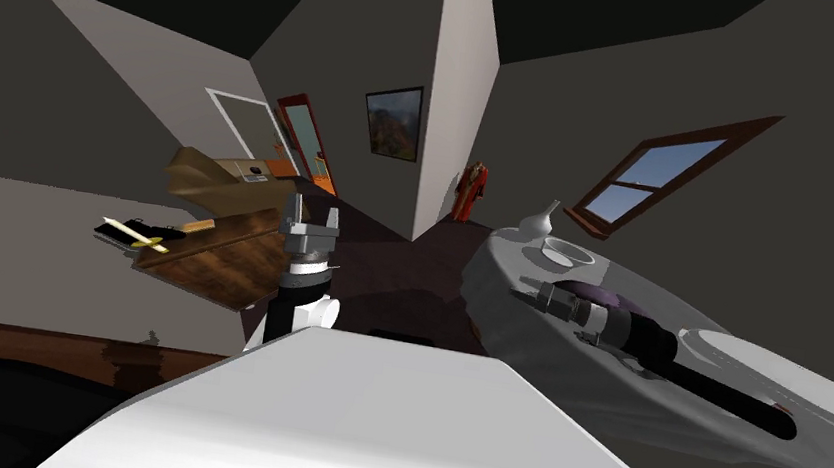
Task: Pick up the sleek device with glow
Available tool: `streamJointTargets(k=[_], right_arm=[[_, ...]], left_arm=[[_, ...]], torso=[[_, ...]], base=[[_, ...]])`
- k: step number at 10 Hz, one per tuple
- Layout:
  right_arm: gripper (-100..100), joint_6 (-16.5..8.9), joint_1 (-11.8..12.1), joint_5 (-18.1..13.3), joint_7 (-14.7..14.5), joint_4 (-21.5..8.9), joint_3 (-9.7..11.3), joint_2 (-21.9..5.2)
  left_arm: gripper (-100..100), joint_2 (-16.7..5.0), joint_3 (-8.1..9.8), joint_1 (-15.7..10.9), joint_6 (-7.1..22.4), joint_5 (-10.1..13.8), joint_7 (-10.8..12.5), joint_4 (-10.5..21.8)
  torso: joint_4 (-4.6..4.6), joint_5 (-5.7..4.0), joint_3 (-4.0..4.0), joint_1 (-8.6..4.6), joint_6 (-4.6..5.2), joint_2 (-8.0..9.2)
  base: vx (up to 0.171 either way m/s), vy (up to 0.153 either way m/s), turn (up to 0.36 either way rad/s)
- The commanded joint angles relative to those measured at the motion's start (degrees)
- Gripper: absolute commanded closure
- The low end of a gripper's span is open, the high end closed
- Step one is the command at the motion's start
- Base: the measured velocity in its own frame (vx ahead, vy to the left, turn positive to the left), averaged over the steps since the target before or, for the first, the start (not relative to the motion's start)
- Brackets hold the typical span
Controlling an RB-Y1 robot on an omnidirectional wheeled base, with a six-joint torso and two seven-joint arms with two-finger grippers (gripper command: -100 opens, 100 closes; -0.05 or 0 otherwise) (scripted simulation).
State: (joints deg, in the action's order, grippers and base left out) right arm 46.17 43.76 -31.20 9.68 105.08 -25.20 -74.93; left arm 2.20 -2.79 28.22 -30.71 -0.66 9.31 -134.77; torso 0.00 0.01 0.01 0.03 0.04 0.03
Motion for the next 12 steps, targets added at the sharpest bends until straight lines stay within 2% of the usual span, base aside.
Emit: streamJointTargets(k=[1,2,5,6,7,8,9,12], right_arm=[[-100,0.2,0.2,-0.9,-0.2,-0.7,0.1,-2.9],[-100,0.2,0.2,-0.9,-0.2,-0.7,0.1,-3.4],[-100,0.8,1.5,-4.3,-0.6,-3.2,0.0,-8.9],[-100,0.8,1.5,-4.3,-0.6,-3.2,0.0,-10.7],[-100,1.0,2.1,-6.0,-0.9,-4.4,0.0,-12.5],[-100,1.0,2.1,-6.0,-0.9,-4.4,0.0,-14.3],[-100,1.2,2.6,-7.8,-1.1,-5.6,0.1,-16.1],[-100,1.3,3.2,-9.5,-1.4,-6.7,0.2,-21.3]], left_arm=[[0,0.0,0.0,0.0,0.0,0.0,0.0,0.0],[0,0.0,0.0,0.0,0.0,0.0,0.0,0.0],[0,0.0,0.0,0.0,0.0,0.0,0.0,0.0],[0,0.0,0.0,0.0,0.0,0.0,0.0,0.0],[0,0.0,0.0,0.0,0.0,0.0,0.0,0.0],[0,0.0,0.0,0.0,0.0,0.0,0.0,0.0],[0,0.0,0.0,0.0,0.0,0.0,0.0,0.0],[0,0.0,0.0,0.0,0.0,0.0,0.0,0.0]], torso=[[0.0,0.0,0.0,0.0,0.0,0.0],[0.0,-0.01,0.0,-0.02,-0.02,0.01],[0.01,-0.02,0.02,-0.07,-0.02,0.03],[0.01,-0.03,0.02,-0.1,0.0,0.04],[0.01,-0.03,0.02,-0.11,-0.02,0.04],[0.01,-0.04,0.03,-0.14,0.0,0.06],[0.01,-0.04,0.04,-0.13,-0.02,0.06],[0.02,-0.07,0.05,-0.23,0.01,0.09]], base=[[0.009,0.011,-0.034],[0.004,0.003,0.012],[0.004,-0.005,-0.072],[0.0,-0.011,-0.044],[-0.004,-0.019,-0.084],[-0.005,-0.018,-0.052],[-0.005,-0.028,-0.106],[-0.009,-0.034,-0.069]])
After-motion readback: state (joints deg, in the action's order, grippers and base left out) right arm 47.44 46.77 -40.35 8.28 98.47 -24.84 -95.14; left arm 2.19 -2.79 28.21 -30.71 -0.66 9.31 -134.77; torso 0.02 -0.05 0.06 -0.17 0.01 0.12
